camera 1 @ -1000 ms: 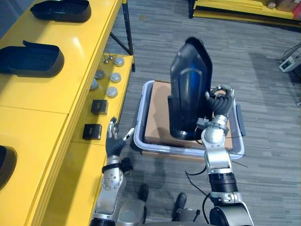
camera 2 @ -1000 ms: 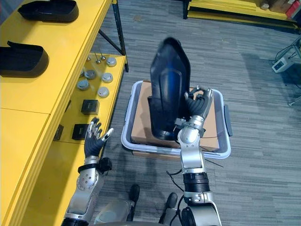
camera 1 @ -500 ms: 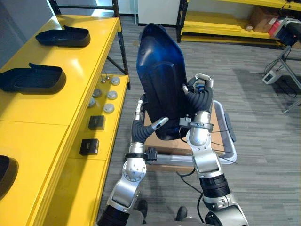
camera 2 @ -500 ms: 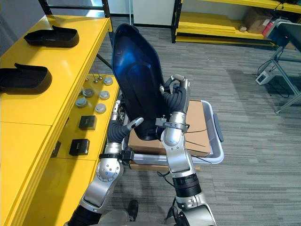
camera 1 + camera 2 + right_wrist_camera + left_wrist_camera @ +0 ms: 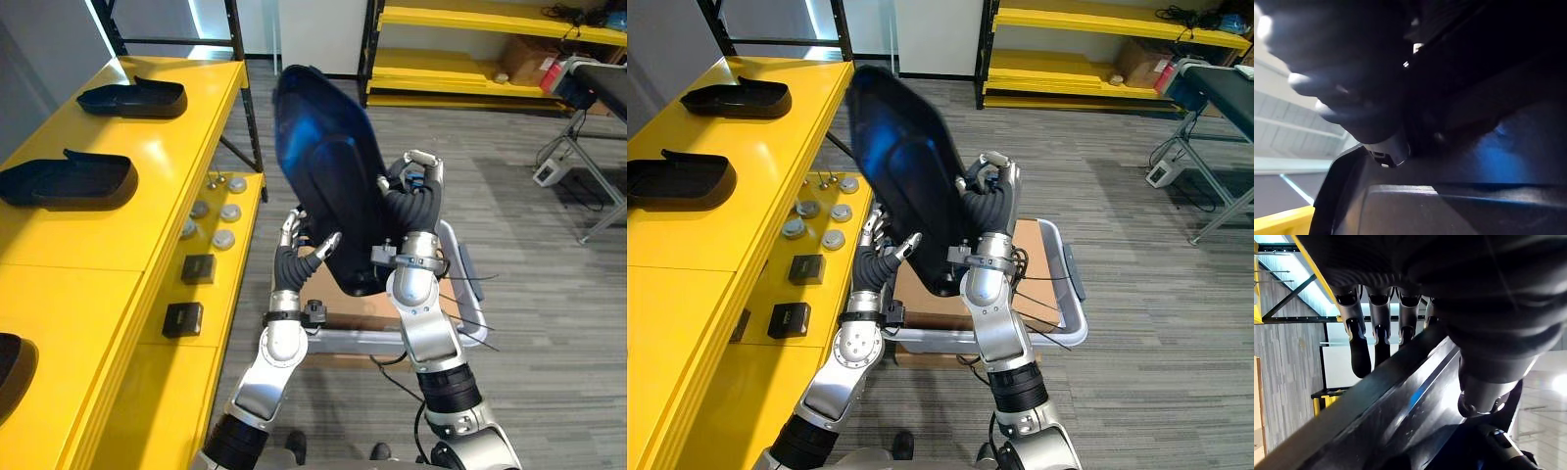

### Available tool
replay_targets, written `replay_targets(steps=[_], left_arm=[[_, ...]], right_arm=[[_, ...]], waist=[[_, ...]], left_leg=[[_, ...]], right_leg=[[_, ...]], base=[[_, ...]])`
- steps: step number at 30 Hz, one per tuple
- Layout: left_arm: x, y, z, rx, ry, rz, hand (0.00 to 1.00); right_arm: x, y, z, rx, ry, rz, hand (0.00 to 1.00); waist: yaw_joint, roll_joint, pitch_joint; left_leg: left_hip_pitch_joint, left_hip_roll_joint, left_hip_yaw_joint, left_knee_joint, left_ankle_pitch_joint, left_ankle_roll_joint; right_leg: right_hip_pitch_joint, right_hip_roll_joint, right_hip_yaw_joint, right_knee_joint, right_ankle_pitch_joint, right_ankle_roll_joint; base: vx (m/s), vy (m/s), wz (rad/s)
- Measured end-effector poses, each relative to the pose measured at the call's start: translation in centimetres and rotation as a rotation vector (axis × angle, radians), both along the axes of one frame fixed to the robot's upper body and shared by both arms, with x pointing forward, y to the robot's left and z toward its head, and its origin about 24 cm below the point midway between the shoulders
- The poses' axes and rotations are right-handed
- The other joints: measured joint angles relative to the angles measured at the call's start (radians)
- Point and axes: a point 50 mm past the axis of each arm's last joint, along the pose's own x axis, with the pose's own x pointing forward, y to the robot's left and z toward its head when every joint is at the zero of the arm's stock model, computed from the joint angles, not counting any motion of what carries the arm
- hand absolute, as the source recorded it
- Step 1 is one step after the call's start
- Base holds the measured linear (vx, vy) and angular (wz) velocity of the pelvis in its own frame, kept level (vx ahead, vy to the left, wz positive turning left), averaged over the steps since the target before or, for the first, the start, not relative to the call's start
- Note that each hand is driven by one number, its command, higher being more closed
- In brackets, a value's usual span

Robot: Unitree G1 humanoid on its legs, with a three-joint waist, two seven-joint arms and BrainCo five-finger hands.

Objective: Walk over and take plastic housings, then place them on the shelf

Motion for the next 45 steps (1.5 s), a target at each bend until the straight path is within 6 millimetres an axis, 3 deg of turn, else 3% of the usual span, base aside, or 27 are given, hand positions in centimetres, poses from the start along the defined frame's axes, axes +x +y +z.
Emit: replay_targets(steps=[1, 2, 6, 10, 15, 17, 20, 22, 24, 25, 27, 29, 33, 36, 37, 40, 41, 43, 45], left_arm=[[0.0, 0.1, -0.2, 0.003, 0.007, 0.006, 1.00], [0.1, 0.1, -0.5, 0.009, 0.020, 0.009, 1.00], [0.2, 0.3, -0.8, 0.011, 0.032, 0.017, 1.00], [0.3, 1.3, -1.1, -0.016, 0.053, 0.052, 1.00], [0.2, 2.0, -1.6, -0.009, 0.079, 0.048, 1.00], [0.3, 2.6, -1.5, -0.002, 0.076, 0.062, 1.00], [0.0, 3.8, -2.1, 0.041, 0.089, 0.095, 1.00], [-0.7, 4.5, -3.0, 0.068, 0.124, 0.123, 1.00], [-1.0, 5.2, -3.4, 0.069, 0.144, 0.145, 1.00], [-1.2, 5.7, -3.5, 0.067, 0.149, 0.167, 1.00], [-1.5, 6.4, -3.2, 0.059, 0.134, 0.197, 1.00], [-2.1, 7.3, -2.2, 0.040, 0.092, 0.239, 1.00], [-2.9, 8.6, -1.8, 0.030, 0.075, 0.297, 1.00], [-3.6, 9.2, -2.5, 0.033, 0.106, 0.323, 1.00], [-3.7, 9.3, -2.6, 0.033, 0.110, 0.327, 1.00], [-4.1, 9.1, -2.7, 0.017, 0.120, 0.329, 1.00], [-4.3, 9.1, -2.7, 0.015, 0.117, 0.330, 1.00], [-4.4, 9.0, -2.1, 0.007, 0.091, 0.311, 1.00], [-4.5, 8.8, -1.8, 0.000, 0.079, 0.301, 1.00]], right_arm=[[-0.1, 0.0, -0.2, 0.006, 0.010, 0.006, 1.00], [-0.1, 0.0, -0.5, 0.014, 0.022, 0.013, 0.00], [-0.2, 0.1, -0.7, 0.040, 0.035, 0.043, 0.00], [-0.5, 1.0, -0.6, 0.084, 0.027, 0.183, 0.00], [-0.3, 0.5, -0.8, 0.084, 0.046, 0.301, 0.00], [-0.5, -0.3, 0.0, 0.064, 0.010, 0.342, 0.00], [-1.5, -1.7, 2.8, 0.033, -0.141, 0.362, 0.00], [-2.2, -5.1, 5.5, 0.052, -0.301, 0.259, 0.00], [-2.4, -7.8, 6.2, 0.081, -0.351, 0.154, 0.00], [-2.8, -10.6, 6.2, 0.123, -0.374, 0.033, 0.00], [-3.4, -13.3, 5.6, 0.164, -0.370, -0.090, 0.00], [-5.0, -17.2, 3.5, 0.235, -0.327, -0.266, 0.00], [-6.5, -21.6, -1.3, 0.346, -0.168, -0.476, 0.00], [-7.9, -24.5, -8.6, 0.419, 0.144, -0.640, 0.00], [-8.2, -24.8, -10.2, 0.440, 0.214, -0.663, 0.00], [-11.2, -25.1, -18.5, 0.581, 0.573, -0.774, 0.00], [-11.9, -24.7, -19.9, 0.613, 0.632, -0.781, 0.00], [-14.6, -22.5, -24.4, 0.704, 0.845, -0.778, 0.00], [-16.3, -20.5, -26.8, 0.756, 0.980, -0.739, 0.00]], waist=[[0.000, -0.001, -0.004], [0.000, -0.001, -0.013], [0.000, -0.001, -0.024], [-0.017, -0.001, -0.026], [-0.018, -0.006, -0.030], [-0.018, -0.006, -0.031], [-0.020, -0.006, -0.031], [-0.020, -0.006, -0.031], [-0.022, -0.007, -0.031], [-0.023, -0.007, -0.031], [-0.024, -0.007, -0.031], [-0.029, -0.006, -0.031], [-0.049, 0.001, -0.037], [-0.066, 0.021, -0.051], [-0.070, 0.025, -0.053], [-0.072, 0.042, -0.063], [-0.072, 0.044, -0.063], [-0.067, 0.046, -0.063], [-0.066, 0.045, -0.062]], left_leg=[[0.000, 0.000, 0.000, 0.000, 0.000, 0.000], [0.000, -0.001, 0.000, 0.000, 0.000, 0.000], [0.005, 0.000, 0.001, -0.001, 0.000, 0.000], [0.017, 0.002, 0.007, -0.007, 0.002, 0.001], [0.040, 0.003, 0.017, -0.058, 0.025, 0.001], [0.043, 0.003, 0.020, -0.062, 0.026, 0.000], [0.047, 0.004, 0.027, -0.066, 0.025, 0.000], [0.048, 0.004, 0.034, -0.067, 0.025, 0.000], [0.049, 0.004, 0.034, -0.068, 0.025, 0.000], [0.049, 0.004, 0.036, -0.069, 0.025, 0.000], [0.049, 0.004, 0.036, -0.069, 0.025, 0.000], [0.048, 0.004, 0.037, -0.070, 0.024, 0.000], [0.042, 0.004, 0.042, -0.074, 0.022, -0.001], [0.033, 0.004, 0.048, -0.080, 0.021, -0.004], [0.032, 0.004, 0.048, -0.082, 0.021, -0.003], [0.032, 0.008, 0.046, -0.086, 0.024, 0.001], [0.033, 0.009, 0.046, -0.086, 0.024, 0.001], [0.036, 0.014, 0.043, -0.086, 0.024, 0.001], [0.049, 0.015, 0.034, -0.086, 0.023, -0.001]], right_leg=[[0.000, 0.000, 0.000, 0.000, 0.000, 0.000], [0.000, 0.000, 0.000, 0.000, 0.000, 0.000], [0.004, 0.000, 0.001, 0.000, 0.000, 0.000], [0.008, 0.001, 0.010, 0.002, -0.004, -0.006], [0.002, 0.000, 0.025, 0.003, -0.004, -0.007], [0.002, 0.000, 0.029, 0.002, -0.004, -0.007], [0.002, 0.001, 0.032, 0.001, -0.001, -0.002], [0.000, 0.001, 0.035, 0.001, -0.001, -0.001], [0.000, 0.001, 0.035, 0.001, -0.001, -0.001], [-0.001, 0.000, 0.036, 0.001, -0.001, -0.001], [-0.001, 0.001, 0.036, 0.001, -0.001, -0.001], [-0.002, 0.000, 0.036, 0.001, -0.001, -0.001], [-0.015, 0.000, 0.040, 0.002, -0.005, -0.006], [-0.032, 0.000, 0.051, 0.002, -0.005, -0.006], [-0.034, 0.001, 0.051, 0.002, -0.004, -0.006], [-0.033, 0.003, 0.050, 0.001, -0.001, -0.001], [-0.033, 0.004, 0.050, 0.002, -0.002, 0.000], [-0.024, 0.007, 0.042, 0.002, -0.005, 0.003], [-0.007, 0.007, 0.031, 0.007, -0.015, 0.004]], base=[[0.00, 0.000, 0.00], [0.00, 0.000, 0.00], [0.00, 0.000, -0.01], [-0.01, 0.002, -0.06], [-0.03, 0.005, -0.07], [-0.01, 0.009, -0.07], [0.01, 0.004, -0.04], [0.02, 0.005, -0.04], [0.00, 0.000, 0.00], [0.00, 0.000, 0.00], [0.00, 0.000, 0.00], [0.00, 0.000, 0.00], [-0.04, -0.002, -0.07], [-0.02, 0.003, -0.08], [0.00, 0.000, 0.00], [0.01, -0.005, 0.01], [0.03, -0.022, 0.04], [0.03, -0.035, 0.09], [0.01, -0.031, 0.17]])
